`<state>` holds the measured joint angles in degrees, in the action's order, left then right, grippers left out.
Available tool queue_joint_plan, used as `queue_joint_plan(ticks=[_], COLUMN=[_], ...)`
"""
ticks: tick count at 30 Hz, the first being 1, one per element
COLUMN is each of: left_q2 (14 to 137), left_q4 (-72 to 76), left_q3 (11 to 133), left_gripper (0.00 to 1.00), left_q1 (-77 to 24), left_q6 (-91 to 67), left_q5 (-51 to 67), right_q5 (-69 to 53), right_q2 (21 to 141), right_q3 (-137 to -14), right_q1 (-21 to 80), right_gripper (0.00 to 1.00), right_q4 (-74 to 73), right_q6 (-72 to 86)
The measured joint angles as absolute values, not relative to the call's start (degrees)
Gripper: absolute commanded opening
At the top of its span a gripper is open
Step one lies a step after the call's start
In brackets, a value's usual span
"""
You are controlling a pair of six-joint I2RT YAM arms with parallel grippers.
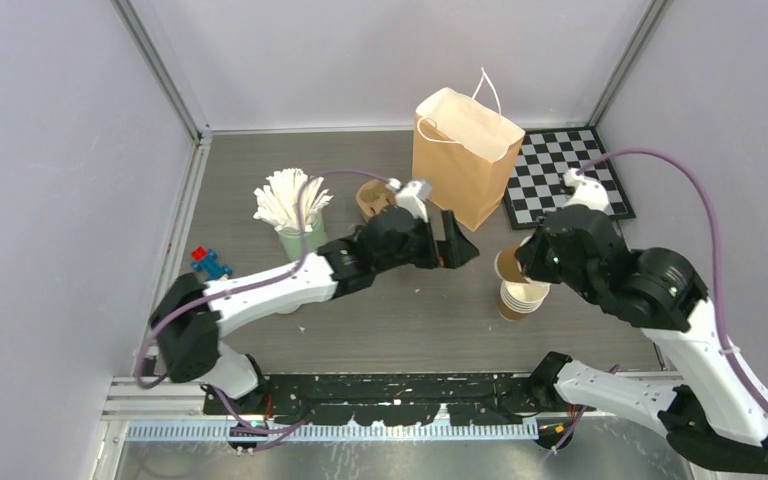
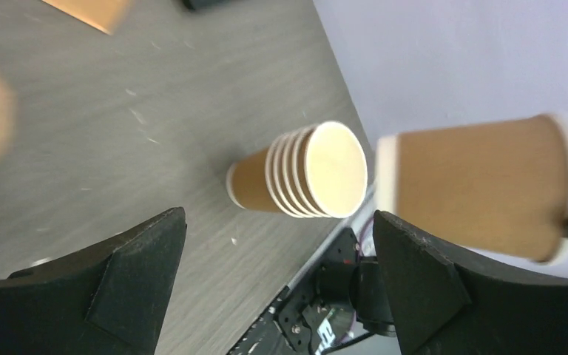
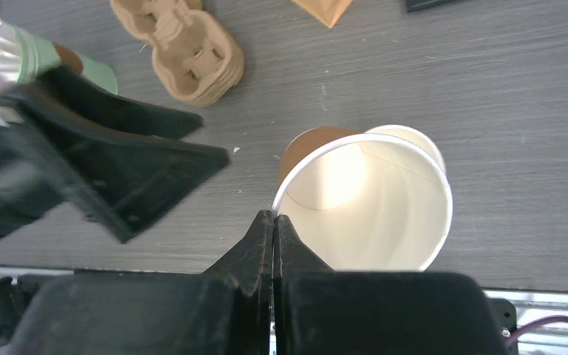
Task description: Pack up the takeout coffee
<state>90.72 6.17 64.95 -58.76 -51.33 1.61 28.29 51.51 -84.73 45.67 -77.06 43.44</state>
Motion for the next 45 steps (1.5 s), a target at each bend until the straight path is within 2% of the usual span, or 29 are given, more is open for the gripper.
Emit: queue_joint_plan(ticks=[8,13,21,27,31,34,36,41,45], left_q2=[67.1,56.8,52.2,52.8,54.0,55.6,57.0,61.3,63.6], left_q4=[-18.8,-34.3,-49.9,-53.3,-52.8,-51.4,-50.2,-47.0,-44.8], left_q3=[65.0,64.7,58.2,53.3,51.2,49.3,48.0,46.3,45.6], left_gripper=[1.0,0.97,0.9,0.82,0.75,0.74,0.73,0.58,0.53], left_q1=[-54.2,-49.7,-45.6,-41.8,-41.5,-41.5,-41.5,-40.7,-38.8], left_q6=[-44.0,-40.1,-38.7,-38.8,-38.7,-38.7,-38.6,-38.3,-37.5], left_q5=[-15.7,-21.2,-24.7,-24.7,-24.4,-24.3,-24.3,-24.5,-24.7], right_q5=[19.5,19.5,23.7,25.8,26.2,26.3,25.9,24.0,23.4], right_q2=[59.3,68.3,88.8,96.4,96.4,95.3,92.9,82.0,72.7], right_q3=[-78.8,-75.5,-76.4,-76.7,-76.6,-76.1,-74.8,-72.3,-70.6], right_q1=[47.6,54.8,66.6,70.7,71.6,71.6,71.6,71.6,71.6], right_gripper=[0.0,0.0,0.0,0.03,0.22,0.29,0.32,0.34,0.34], right_q4=[-66.4,-61.0,-54.2,-51.9,-50.9,-50.1,-49.7,-48.7,-47.0], right_q6=[41.3,40.9,38.6,36.5,36.3,36.4,36.4,36.8,37.6])
